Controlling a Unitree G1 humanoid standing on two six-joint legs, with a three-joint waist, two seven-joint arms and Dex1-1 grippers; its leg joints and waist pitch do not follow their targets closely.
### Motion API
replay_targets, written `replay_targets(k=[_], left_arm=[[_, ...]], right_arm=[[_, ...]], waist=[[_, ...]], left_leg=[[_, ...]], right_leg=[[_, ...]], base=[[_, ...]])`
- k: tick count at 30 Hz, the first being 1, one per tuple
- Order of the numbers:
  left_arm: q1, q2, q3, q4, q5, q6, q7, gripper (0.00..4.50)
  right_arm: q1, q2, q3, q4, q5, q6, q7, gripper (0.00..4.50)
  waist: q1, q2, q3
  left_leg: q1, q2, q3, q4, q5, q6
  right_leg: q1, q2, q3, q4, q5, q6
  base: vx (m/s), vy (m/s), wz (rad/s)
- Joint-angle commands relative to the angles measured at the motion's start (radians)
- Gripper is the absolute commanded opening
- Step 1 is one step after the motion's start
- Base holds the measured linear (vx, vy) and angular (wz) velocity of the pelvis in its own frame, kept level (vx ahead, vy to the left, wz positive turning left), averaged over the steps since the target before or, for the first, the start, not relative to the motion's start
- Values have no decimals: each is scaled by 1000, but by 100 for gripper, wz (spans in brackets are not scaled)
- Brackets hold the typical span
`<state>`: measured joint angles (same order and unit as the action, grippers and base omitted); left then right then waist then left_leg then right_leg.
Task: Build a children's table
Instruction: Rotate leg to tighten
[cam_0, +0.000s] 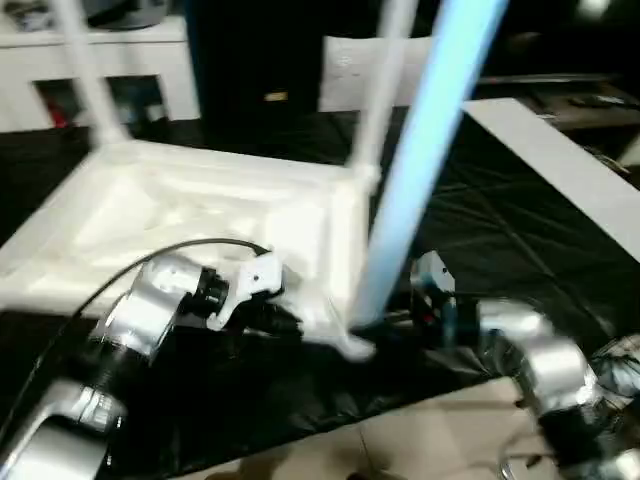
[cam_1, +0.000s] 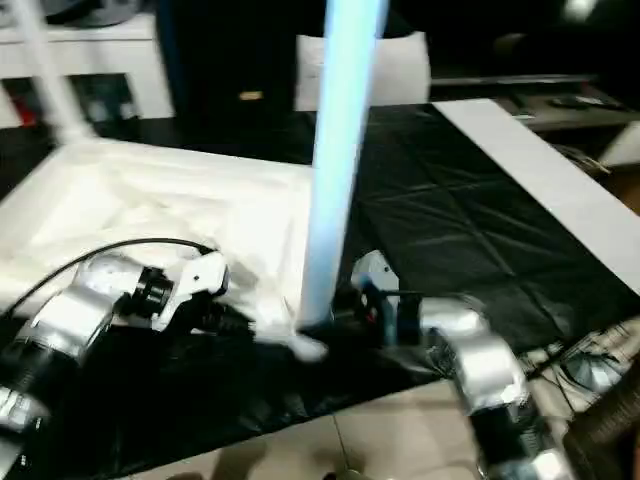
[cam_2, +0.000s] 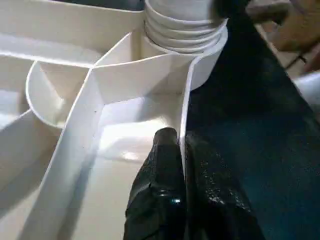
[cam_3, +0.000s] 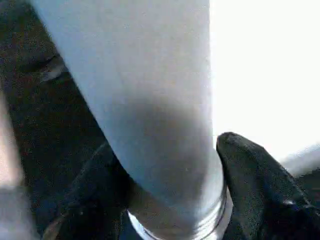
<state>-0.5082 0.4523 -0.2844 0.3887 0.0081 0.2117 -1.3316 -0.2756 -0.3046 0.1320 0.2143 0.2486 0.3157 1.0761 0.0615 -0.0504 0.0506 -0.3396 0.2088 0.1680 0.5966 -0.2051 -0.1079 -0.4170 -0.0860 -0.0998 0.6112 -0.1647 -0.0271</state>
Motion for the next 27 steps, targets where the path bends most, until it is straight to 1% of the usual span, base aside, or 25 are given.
replay_targets(k=[1, 2, 3, 4, 5, 6, 7, 8, 9, 10, 12, 14, 15, 16, 17, 18, 19, 20, 21, 22, 23, 25, 26, 27], left_arm=[[25, -97, 71, -127, -27, 138, 205, 0], [34, -110, 77, -144, -24, 163, 232, 0], [42, -121, 82, -160, -21, 183, 256, 0], [56, -150, 91, -189, -9, 219, 306, 0], [63, -164, 94, -206, -4, 240, 331, 0], [65, -198, 102, -221, 2, 272, 379, 0], [65, -231, 110, -235, 10, 299, 433, 0], [64, -238, 111, -238, 11, 305, 443, 0], [54, -293, 121, -254, 17, 346, 522, 0], [53, -297, 121, -255, 17, 348, 527, 0], [34, -351, 115, -266, 43, 368, 604, 0], [32, -355, 113, -268, 46, 369, 610, 0], [26, -348, 98, -263, 50, 359, 595, 0], [25, -344, 94, -262, 53, 356, 591, 0], [23, -331, 87, -257, 62, 345, 582, 0], [23, -322, 84, -256, 65, 340, 575, 0], [26, -308, 81, -256, 70, 336, 566, 0], [28, -296, 78, -257, 73, 330, 560, 0], [31, -284, 71, -259, 76, 326, 550, 0], [33, -278, 67, -261, 78, 323, 545, 0], [37, -260, 64, -258, 81, 313, 532, 0], [41, -230, 57, -248, 82, 293, 501, 0], [41, -217, 56, -244, 82, 283, 487, 0], [41, -208, 55, -241, 82, 276, 478, 0]], right_arm=[[19, 102, 41, -48, 16, 36, -123, 250], [23, 121, 40, -49, 12, 42, -153, 248], [27, 138, 38, -51, 9, 47, -179, 248], [27, 174, 37, -45, -2, 57, -230, 248], [27, 192, 36, -43, -8, 63, -256, 248], [16, 233, 29, -27, -17, 73, -316, 248], [3, 274, 18, -12, -24, 89, -373, 248], [0, 282, 16, -10, -25, 92, -384, 248], [-29, 346, -2, 19, -37, 109, -477, 248], [-32, 350, -3, 21, -38, 109, -484, 248], [-81, 418, -24, 65, -55, 117, -596, 248], [-86, 423, -25, 70, -58, 115, -606, 248], [-94, 429, -28, 81, -67, 80, -609, 248], [-94, 430, -30, 81, -69, 74, -609, 283], [-93, 427, -32, 78, -73, 62, -606, 304], [-91, 422, -34, 72, -74, 56, -605, 304], [-86, 415, -41, 58, -74, 49, -600, 320], [-82, 408, -45, 45, -71, 50, -590, 320], [-80, 398, -46, 36, -71, 51, -585, 323], [-79, 391, -45, 32, -72, 52, -582, 330], [-70, 365, -40, 18, -71, 44, -557, 359], [-53, 323, -34, -4, -73, 28, -515, 367], [-45, 300, -29, -19, -72, 25, -488, 372], [-40, 283, -26, -28, -71, 23, -469, 385]], waist=[[-4, 5, -61], [-8, 6, -58], [-16, 5, -61], [-24, 5, -60], [-28, 6, -58], [-28, 1, -58], [-30, 5, -57], [-32, 6, -55], [-35, 7, -55], [-36, 7, -56], [-41, 8, -58], [-42, 10, -59], [-43, 7, -59], [-43, 9, -62], [-42, 13, -62], [-42, 12, -63], [-41, 14, -64], [-43, 13, -64], [-44, 17, -64], [-47, 16, -63], [-48, 17, -63], [-50, 16, -62], [-50, 19, -61], [-49, 17, -62]], left_leg=[[-14, 24, -4, -78, -182, 5], [-15, 22, -4, -78, -187, 9], [-16, 17, -3, -75, -187, 14], [-17, 17, -3, -75, -183, 18], [-14, 15, -2, -73, -196, 25], [-13, 12, 0, -72, -198, 32], [-14, 12, -1, -73, -189, 31], [-13, 13, -2, -74, -193, 30], [-11, 11, -1, -73, -204, 29], [-11, 11, -2, -73, -208, 27], [-11, 10, -4, -74, -211, 25], [-11, 9, -4, -73, -211, 29], [-14, 9, -3, -74, -203, 37], [-14, 9, -2, -73, -189, 43], [-14, 11, -2, -73, -174, 48], [-16, 11, -1, -73, -167, 51], [-16, 12, -1, -73, -155, 54], [-18, 12, -1, -73, -151, 56], [-20, 12, -1, -73, -150, 60], [-19, 13, -2, -74, -155, 58], [-19, 13, -2, -74, -163, 59], [-19, 13, -2, -74, -172, 62], [-18, 14, -2, -74, -174, 62], [-17, 13, 0, -71, -174, 64]], right_leg=[[67, -56, 52, -79, -361, -133], [65, -55, 50, -84, -372, -132], [67, -55, 49, -87, -385, -129], [66, -53, 51, -86, -384, -128], [61, -52, 49, -94, -418, -118], [61, -51, 49, -98, -437, -108], [59, -51, 50, -97, -447, -103], [57, -50, 49, -101, -460, -97], [54, -49, 49, -104, -481, -86], [53, -50, 48, -105, -485, -84], [54, -47, 46, -105, -473, -76], [54, -46, 47, -103, -454, -77], [55, -46, 49, -102, -431, -77], [56, -46, 51, -98, -395, -84], [57, -46, 53, -93, -349, -100], [58, -45, 53, -91, -329, -106], [60, -46, 55, -87, -294, -120], [61, -45, 55, -84, -280, -128], [64, -45, 55, -82, -260, -137], [65, -45, 55, -82, -257, -144], [66, -46, 55, -83, -263, -146], [67, -47, 55, -85, -279, -143], [66, -48, 56, -86, -284, -144], [65, -47, 57, -87, -282, -144]], base=[[0, 0, 0], [0, 0, 0], [0, 0, 0], [0, 0, 0], [0, 0, 0], [0, 0, 0], [0, 0, 0], [0, 0, 0], [0, 0, 0], [0, 0, 0], [0, 0, 0], [0, 0, 0], [0, 0, 0], [0, 0, 0], [0, 0, 0], [0, 0, 0], [0, 0, 0], [0, 0, 0], [0, 0, 0], [0, 0, 0], [0, 0, 0], [0, 0, 0], [0, 0, 0], [0, 0, 0]])
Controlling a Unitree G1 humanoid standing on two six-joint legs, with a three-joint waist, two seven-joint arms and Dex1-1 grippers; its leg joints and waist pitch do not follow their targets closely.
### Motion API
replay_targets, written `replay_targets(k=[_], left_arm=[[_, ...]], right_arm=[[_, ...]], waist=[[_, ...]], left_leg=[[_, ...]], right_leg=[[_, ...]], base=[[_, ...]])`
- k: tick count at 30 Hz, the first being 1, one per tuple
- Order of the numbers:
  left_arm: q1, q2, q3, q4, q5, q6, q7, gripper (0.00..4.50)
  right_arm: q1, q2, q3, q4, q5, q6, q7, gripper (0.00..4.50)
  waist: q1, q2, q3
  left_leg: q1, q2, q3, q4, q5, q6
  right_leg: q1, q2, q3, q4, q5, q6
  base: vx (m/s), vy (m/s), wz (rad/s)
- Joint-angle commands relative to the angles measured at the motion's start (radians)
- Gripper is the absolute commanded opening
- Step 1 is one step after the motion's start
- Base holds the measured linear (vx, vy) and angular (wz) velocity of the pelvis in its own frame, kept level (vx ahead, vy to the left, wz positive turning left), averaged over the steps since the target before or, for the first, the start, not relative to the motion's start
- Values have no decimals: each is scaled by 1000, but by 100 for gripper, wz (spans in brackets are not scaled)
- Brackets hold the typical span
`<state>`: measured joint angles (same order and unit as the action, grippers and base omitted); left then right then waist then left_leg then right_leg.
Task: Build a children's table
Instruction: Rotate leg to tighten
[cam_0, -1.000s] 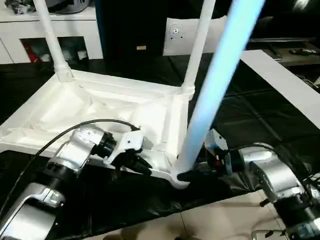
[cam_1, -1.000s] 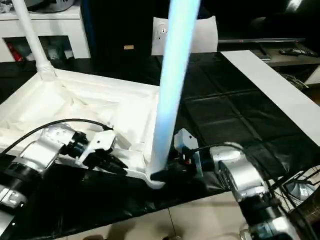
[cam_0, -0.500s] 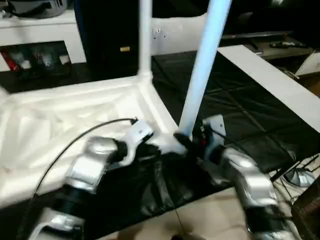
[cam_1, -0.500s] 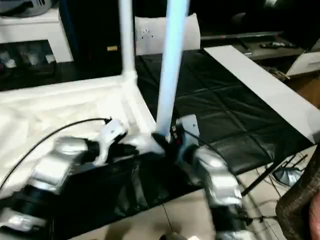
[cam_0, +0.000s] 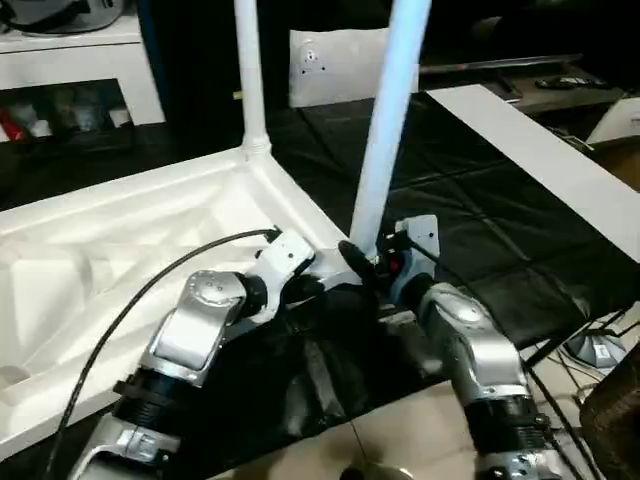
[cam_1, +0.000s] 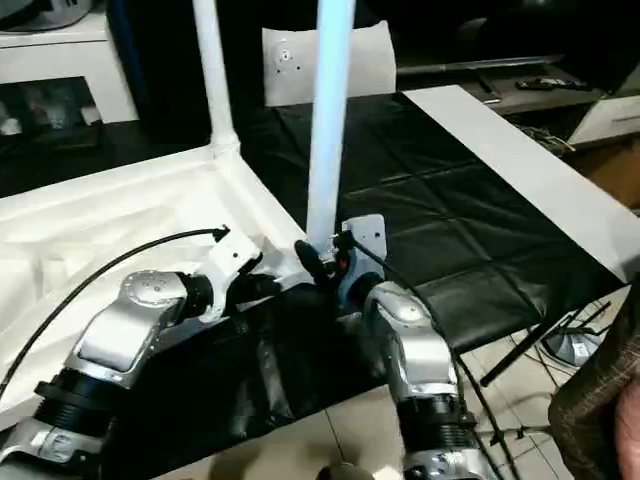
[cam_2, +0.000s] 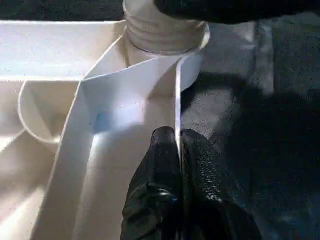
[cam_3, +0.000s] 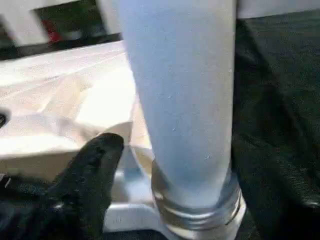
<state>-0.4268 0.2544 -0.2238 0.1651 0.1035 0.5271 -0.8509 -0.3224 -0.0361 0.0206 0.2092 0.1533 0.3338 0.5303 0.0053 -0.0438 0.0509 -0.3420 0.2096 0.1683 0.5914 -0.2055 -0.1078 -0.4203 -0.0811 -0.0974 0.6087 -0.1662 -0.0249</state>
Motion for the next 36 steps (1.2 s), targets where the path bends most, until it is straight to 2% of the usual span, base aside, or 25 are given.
replay_targets(k=[1, 3, 5, 6, 8, 10, 11, 13, 15, 16, 17, 18, 19, 20, 23, 25, 27, 29, 33, 36], left_arm=[[-37, 4, -3, -14, -26, -55, -28, 0], [-30, 39, -13, -9, -48, -119, -97, 0], [-29, 59, -17, -4, -56, -127, -130, 0], [-29, 75, -24, -1, -63, -144, -163, 0], [-31, 98, -31, 6, -78, -170, -216, 0], [-38, 135, -47, 24, -95, -223, -292, 0], [-46, 172, -67, 51, -99, -286, -365, 0], [-53, 192, -74, 73, -105, -314, -408, 0], [-63, 204, -76, 98, -117, -341, -444, 0], [-77, 218, -84, 120, -121, -365, -488, 0], [-77, 218, -84, 120, -121, -365, -488, 0], [-87, 229, -93, 134, -127, -385, -533, 0], [-94, 235, -100, 142, -129, -393, -555, 0], [-98, 239, -104, 149, -131, -401, -567, 0], [-115, 249, -125, 172, -136, -432, -619, 0], [-131, 251, -141, 197, -137, -463, -659, 0], [-138, 252, -149, 209, -135, -477, -674, 0], [-152, 251, -160, 229, -130, -500, -696, 0], [-166, 245, -168, 250, -129, -517, -716, 0], [-177, 240, -173, 267, -128, -530, -726, 0]], right_arm=[[18, -22, 90, -48, 35, 8, 125, 399], [33, -91, 91, -85, 56, 9, 217, 407], [38, -132, 86, -97, 66, 16, 269, 428], [41, -159, 86, -102, 69, 12, 306, 443], [42, -203, 84, -103, 70, 7, 358, 447], [37, -261, 92, -98, 74, -10, 426, 447], [32, -308, 99, -96, 90, -12, 497, 447], [25, -334, 102, -90, 101, -13, 538, 447], [14, -359, 107, -78, 105, -19, 581, 447], [0, -382, 116, -59, 101, -39, 627, 447], [0, -382, 116, -59, 101, -39, 627, 447], [-12, -399, 126, -46, 98, -48, 663, 447], [-18, -406, 130, -38, 98, -49, 680, 447], [-22, -411, 134, -34, 101, -51, 690, 421], [-34, -428, 153, -23, 110, -62, 740, 413], [-40, -441, 169, -23, 117, -64, 786, 370], [-43, -444, 174, -20, 118, -68, 799, 368], [-50, -446, 182, -13, 121, -68, 821, 336], [-60, -444, 190, -1, 125, -63, 840, 318], [-63, -445, 196, 1, 129, -57, 855, 286]], waist=[[10, 12, -61], [14, 9, -62], [13, 11, -61], [15, 5, -61], [19, 7, -60], [27, 6, -58], [33, 5, -59], [39, 7, -59], [49, 6, -60], [57, 7, -59], [59, 4, -61], [62, 5, -60], [64, 1, -60], [67, 2, -60], [77, -1, -63], [80, -2, -63], [81, -5, -62], [83, -5, -63], [83, -5, -63], [83, -5, -64]], left_leg=[[-14, 13, -1, -68, -170, 66], [-15, 13, -1, -66, -174, 73], [-16, 16, -1, -67, -175, 76], [-14, 15, 1, -65, -175, 75], [-14, 15, 0, -66, -175, 77], [-11, 16, 1, -66, -183, 75], [-9, 16, 1, -66, -185, 77], [-4, 19, 2, -66, -187, 79], [-4, 20, 3, -67, -182, 75], [2, 21, 4, -66, -187, 70], [0, 22, 3, -67, -175, 65], [0, 23, 4, -67, -169, 63], [-2, 22, 4, -67, -172, 63], [-3, 22, 3, -67, -171, 62], [-2, 22, 5, -65, -148, 64], [-3, 22, 5, -65, -148, 63], [-5, 22, 5, -65, -144, 62], [-5, 23, 4, -64, -145, 60], [-7, 22, 4, -64, -152, 55], [-7, 22, 4, -63, -141, 55]], right_leg=[[69, -51, 55, -84, -277, -150], [73, -51, 55, -83, -276, -149], [69, -52, 54, -83, -274, -156], [69, -52, 55, -83, -280, -158], [69, -53, 55, -85, -303, -154], [66, -53, 54, -88, -333, -145], [66, -53, 54, -89, -342, -141], [61, -54, 56, -87, -326, -148], [62, -54, 56, -85, -317, -155], [57, -56, 56, -85, -321, -159], [62, -56, 57, -78, -298, -168], [61, -56, 58, -78, -285, -172], [63, -56, 58, -76, -285, -173], [64, -58, 57, -76, -290, -172], [65, -58, 58, -72, -264, -175], [66, -59, 57, -72, -275, -171], [67, -59, 58, -72, -281, -166], [67, -60, 57, -74, -294, -160], [68, -60, 56, -75, -308, -157], [69, -60, 56, -74, -301, -156]], base=[[0, 0, 0], [0, 0, 0], [0, 0, 0], [0, 0, 0], [0, 0, 0], [0, 0, 0], [0, 0, 0], [0, 0, 0], [0, 0, 0], [0, 0, 0], [0, 0, 0], [0, 0, 0], [0, 0, 0], [0, 0, 0], [0, 0, 0], [0, 0, 0], [0, 0, 0], [0, 0, 0], [0, 0, 0], [0, 0, 0]])
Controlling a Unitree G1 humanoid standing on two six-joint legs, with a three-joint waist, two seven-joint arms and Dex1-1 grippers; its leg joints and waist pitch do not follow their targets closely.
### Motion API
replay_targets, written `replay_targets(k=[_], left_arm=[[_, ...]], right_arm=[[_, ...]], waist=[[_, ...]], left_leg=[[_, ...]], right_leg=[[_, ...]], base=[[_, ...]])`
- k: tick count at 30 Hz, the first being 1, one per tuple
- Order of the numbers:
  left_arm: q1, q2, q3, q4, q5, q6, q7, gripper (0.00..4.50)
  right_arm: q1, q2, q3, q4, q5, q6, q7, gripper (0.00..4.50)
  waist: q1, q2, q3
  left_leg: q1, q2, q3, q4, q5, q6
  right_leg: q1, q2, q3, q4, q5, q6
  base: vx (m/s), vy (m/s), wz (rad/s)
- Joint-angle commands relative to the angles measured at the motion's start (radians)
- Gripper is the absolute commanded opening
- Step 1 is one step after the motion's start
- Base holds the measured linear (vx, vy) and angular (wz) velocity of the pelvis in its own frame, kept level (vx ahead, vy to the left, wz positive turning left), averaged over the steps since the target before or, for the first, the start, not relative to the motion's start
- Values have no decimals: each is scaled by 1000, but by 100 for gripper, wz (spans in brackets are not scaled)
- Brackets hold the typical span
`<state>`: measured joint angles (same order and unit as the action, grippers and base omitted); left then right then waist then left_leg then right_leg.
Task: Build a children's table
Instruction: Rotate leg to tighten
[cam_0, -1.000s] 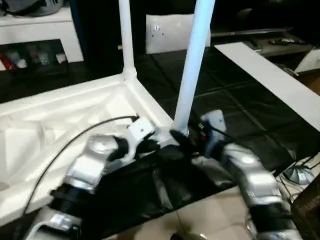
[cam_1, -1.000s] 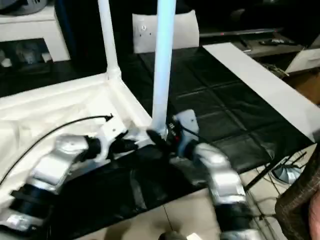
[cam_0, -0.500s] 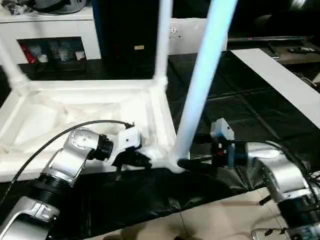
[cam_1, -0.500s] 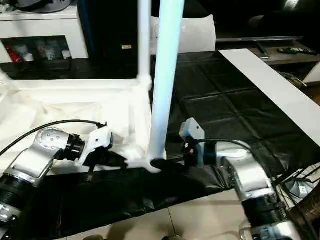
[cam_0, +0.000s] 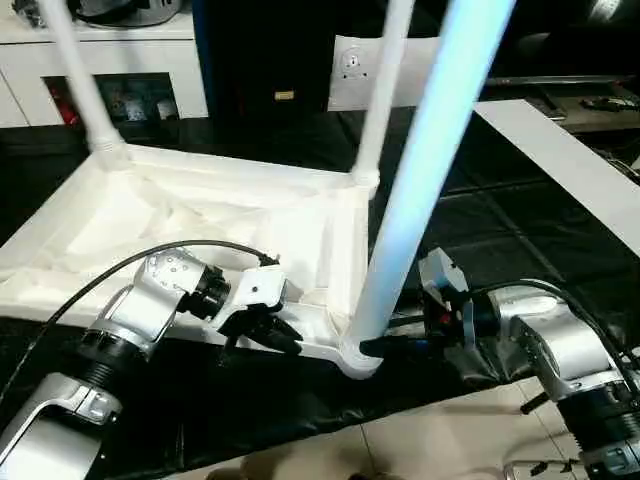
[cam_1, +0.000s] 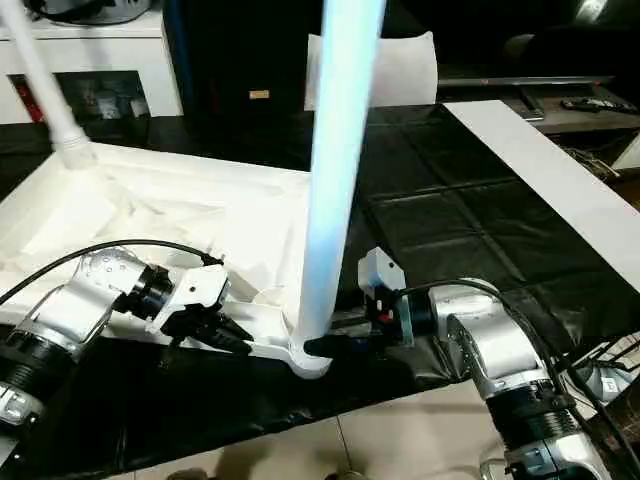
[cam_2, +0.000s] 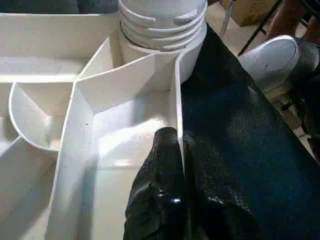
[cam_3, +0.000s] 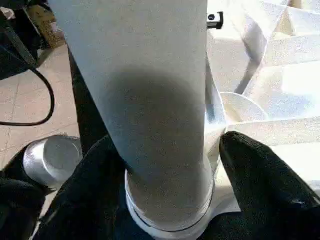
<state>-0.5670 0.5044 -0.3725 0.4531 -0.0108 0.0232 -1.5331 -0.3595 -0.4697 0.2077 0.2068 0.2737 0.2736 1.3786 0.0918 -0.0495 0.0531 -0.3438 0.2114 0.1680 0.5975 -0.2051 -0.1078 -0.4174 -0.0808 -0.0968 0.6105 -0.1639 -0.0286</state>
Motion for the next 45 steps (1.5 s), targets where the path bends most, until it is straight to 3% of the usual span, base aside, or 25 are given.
replay_targets(k=[1, 6, 13, 20, 23, 24, 25, 28, 29, 33, 37, 38, 40, 42, 45], left_arm=[[-39, -11, -26, -17, -13, -30, -47, 0], [-52, -13, -33, 15, -12, -53, -63, 0], [-52, -8, -27, 20, -14, -47, -63, 0], [-27, -44, 22, -32, -9, 89, 110, 0], [6, -114, 69, -98, -17, 225, 272, 0], [6, -114, 69, -98, -17, 225, 272, 0], [16, -142, 80, -119, -7, 261, 332, 0], [34, -221, 103, -161, 11, 357, 477, 0], [34, -221, 103, -161, 11, 357, 477, 0], [15, -358, 148, -156, 44, 445, 711, 0], [-21, -415, 164, -126, 57, 442, 797, 0], [-21, -415, 164, -126, 57, 442, 797, 0], [-25, -414, 156, -130, 66, 448, 796, 0], [-20, -384, 141, -135, 78, 436, 771, 0], [-8, -348, 135, -148, 79, 414, 725, 0]], right_arm=[[-26, -14, 13, 3, 12, 7, 12, 286], [-28, -16, 20, 6, 19, 21, 35, 226], [-26, -8, 27, -2, 26, 34, 35, 203], [16, 74, -4, -59, 39, 140, -143, 200], [42, 189, -10, -61, -26, 140, -358, 200], [42, 189, -10, -61, -26, 140, -358, 200], [45, 230, -20, -56, -39, 156, -431, 199], [43, 334, -45, -48, -53, 201, -594, 199], [43, 334, -45, -48, -53, 201, -594, 199], [-3, 495, -101, 0, -82, 228, -844, 198], [-42, 562, -114, 37, -97, 214, -936, 198], [-42, 562, -114, 37, -97, 214, -936, 198], [-41, 570, -111, 28, -99, 201, -927, 254], [-22, 546, -103, -1, -102, 176, -889, 275], [-1, 506, -99, -27, -105, 161, -848, 303]], waist=[[-3, 0, -67], [0, -1, -67], [0, -1, -67], [-5, -2, -64], [-15, -3, -56], [-15, -3, -56], [-26, -5, -60], [-46, 2, -59], [-52, -1, -58], [-61, 4, -61], [-62, 8, -62], [-63, 8, -62], [-59, 8, -66], [-56, 9, -67], [-55, 11, -66]], left_leg=[[-6, 21, 4, -69, -133, 56], [-6, 20, 5, -68, -132, 57], [-6, 21, 4, -68, -134, 51], [-5, 21, 3, -71, -138, 36], [-4, 13, 2, -72, -185, 6], [-4, 13, 2, -72, -185, 6], [-9, 12, -4, -75, -185, 0], [-6, 10, -3, -72, -197, 15], [-7, 8, -2, -71, -197, 15], [-4, 7, -4, -72, -205, 17], [-3, 5, -3, -71, -204, 25], [-3, 5, -3, -72, -204, 27], [-6, 6, -2, -72, -177, 35], [-9, 8, 0, -73, -146, 47], [-10, 9, -1, -74, -150, 50]], right_leg=[[66, -60, 55, -73, -287, -156], [66, -60, 54, -73, -288, -159], [66, -60, 54, -73, -300, -153], [66, -59, 55, -73, -313, -147], [60, -61, 47, -95, -477, -87], [60, -61, 47, -95, -477, -87], [66, -63, 44, -98, -517, -54], [59, -59, 45, -103, -504, -61], [56, -55, 43, -104, -501, -66], [55, -54, 43, -108, -498, -65], [55, -52, 45, -106, -465, -68], [54, -50, 46, -106, -459, -68], [58, -51, 49, -99, -404, -76], [62, -50, 52, -89, -313, -104], [65, -52, 52, -89, -309, -114]], base=[[0, 0, 0], [0, 0, 0], [0, 0, 0], [0, 0, 0], [0, 0, 0], [0, 0, 0], [0, 0, 0], [0, 0, 0], [0, 0, 0], [0, 0, 0], [0, 0, 0], [0, 0, 0], [0, 0, 0], [0, 0, 0], [0, 0, 0]])
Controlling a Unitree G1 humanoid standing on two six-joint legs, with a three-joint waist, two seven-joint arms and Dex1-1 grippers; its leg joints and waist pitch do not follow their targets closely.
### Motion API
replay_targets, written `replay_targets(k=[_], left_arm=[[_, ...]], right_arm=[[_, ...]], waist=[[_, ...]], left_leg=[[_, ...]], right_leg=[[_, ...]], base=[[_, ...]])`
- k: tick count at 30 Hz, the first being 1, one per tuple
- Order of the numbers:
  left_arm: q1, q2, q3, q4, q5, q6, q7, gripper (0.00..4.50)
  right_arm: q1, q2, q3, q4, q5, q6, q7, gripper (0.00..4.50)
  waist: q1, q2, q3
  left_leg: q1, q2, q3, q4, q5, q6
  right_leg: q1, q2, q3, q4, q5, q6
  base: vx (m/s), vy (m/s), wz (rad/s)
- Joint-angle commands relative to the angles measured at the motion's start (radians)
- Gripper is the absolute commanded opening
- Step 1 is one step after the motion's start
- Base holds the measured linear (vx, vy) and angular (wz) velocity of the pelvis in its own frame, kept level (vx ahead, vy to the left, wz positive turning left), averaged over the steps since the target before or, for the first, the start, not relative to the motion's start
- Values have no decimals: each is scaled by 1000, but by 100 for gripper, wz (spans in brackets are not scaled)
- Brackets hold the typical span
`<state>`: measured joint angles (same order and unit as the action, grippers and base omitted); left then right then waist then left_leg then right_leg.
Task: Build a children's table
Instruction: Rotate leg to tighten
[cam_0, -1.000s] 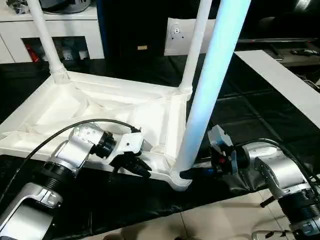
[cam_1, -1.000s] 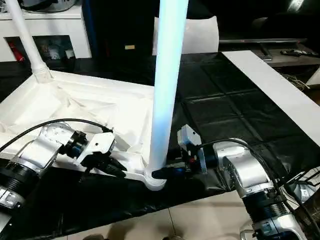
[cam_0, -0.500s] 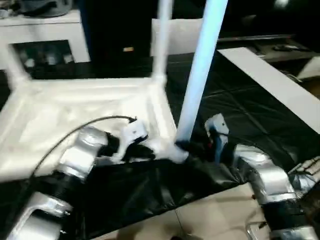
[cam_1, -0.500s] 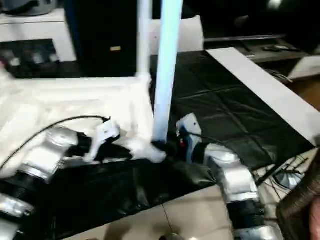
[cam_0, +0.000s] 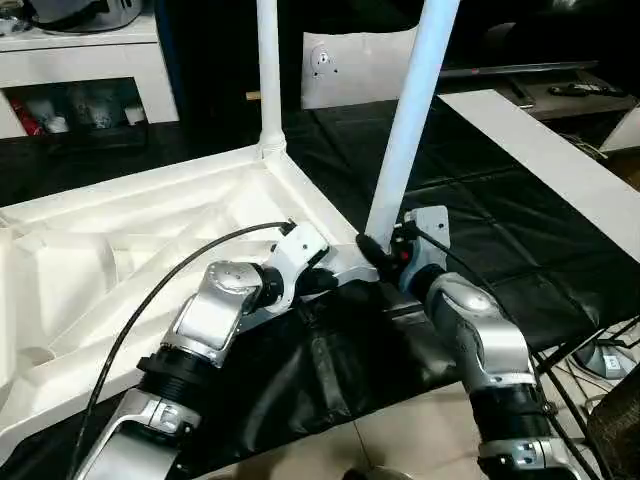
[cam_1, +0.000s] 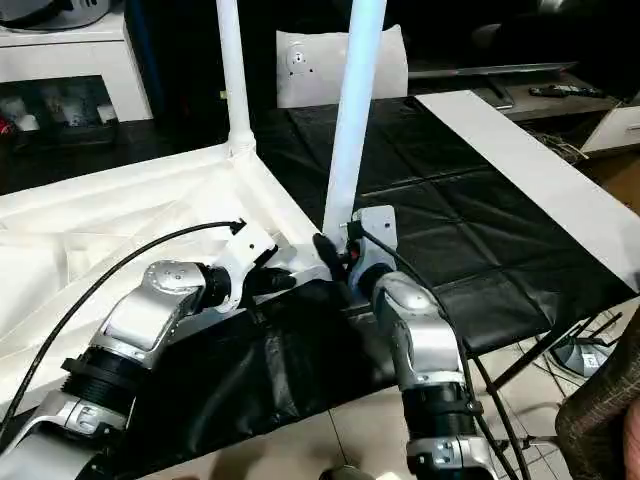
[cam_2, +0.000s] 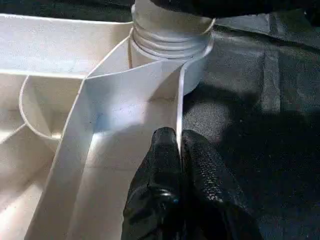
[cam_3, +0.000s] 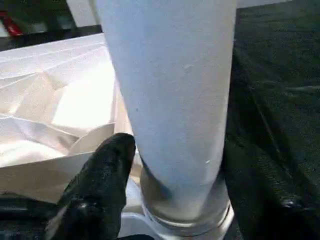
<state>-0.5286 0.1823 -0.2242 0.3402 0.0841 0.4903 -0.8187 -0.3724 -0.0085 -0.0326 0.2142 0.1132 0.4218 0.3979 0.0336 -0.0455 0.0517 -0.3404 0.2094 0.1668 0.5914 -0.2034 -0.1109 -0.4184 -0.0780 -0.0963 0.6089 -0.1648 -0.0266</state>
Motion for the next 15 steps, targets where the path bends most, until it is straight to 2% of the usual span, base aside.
replay_targets(k=[1, 4, 5, 6, 8, 10, 11, 15], left_arm=[[-40, -8, -15, -42, -20, -60, -16, 0], [-22, 58, -27, -46, -35, -117, -110, 0], [-14, 84, -29, -44, -46, -146, -154, 0], [-9, 100, -31, -42, -54, -163, -182, 0], [-1, 119, -34, -44, -70, -193, -231, 0], [6, 144, -33, -42, -96, -219, -300, 0], [7, 170, -46, -34, -102, -252, -358, 0], [-4, 231, -79, -5, -124, -319, -504, 0]], right_arm=[[21, 21, 143, -45, 54, 6, 152, 319], [43, -66, 137, -68, 57, -30, 237, 338], [49, -101, 130, -71, 61, -50, 273, 352], [52, -123, 126, -71, 64, -63, 294, 352], [54, -153, 122, -66, 63, -86, 324, 372], [55, -200, 111, -53, 59, -122, 378, 402], [53, -231, 103, -47, 66, -134, 423, 402], [51, -325, 102, -45, 102, -157, 596, 409]], waist=[[4, 6, -63], [5, 10, -64], [6, 18, -62], [4, 13, -64], [5, 17, -64], [6, 12, -63], [7, 13, -63], [24, 12, -61]], left_leg=[[-13, 11, 1, -68, -156, 56], [-13, 11, 0, -67, -167, 58], [-13, 12, -1, -68, -169, 58], [-12, 14, 1, -67, -174, 64], [-13, 15, 1, -67, -165, 64], [-12, 16, 2, -66, -165, 63], [-13, 16, 2, -66, -164, 63], [-5, 19, 6, -66, -173, 74]], right_leg=[[65, -55, 53, -88, -311, -116], [69, -55, 52, -89, -318, -118], [68, -56, 53, -89, -313, -121], [68, -55, 54, -88, -300, -127], [67, -56, 54, -84, -279, -144], [68, -55, 54, -83, -278, -154], [68, -56, 54, -81, -276, -157], [64, -57, 57, -82, -285, -162]], base=[[0, 0, 0], [0, 0, 0], [0, 0, 0], [0, 0, 0], [0, 0, 0], [0, 0, 0], [0, 0, 0], [0, 0, 0]])
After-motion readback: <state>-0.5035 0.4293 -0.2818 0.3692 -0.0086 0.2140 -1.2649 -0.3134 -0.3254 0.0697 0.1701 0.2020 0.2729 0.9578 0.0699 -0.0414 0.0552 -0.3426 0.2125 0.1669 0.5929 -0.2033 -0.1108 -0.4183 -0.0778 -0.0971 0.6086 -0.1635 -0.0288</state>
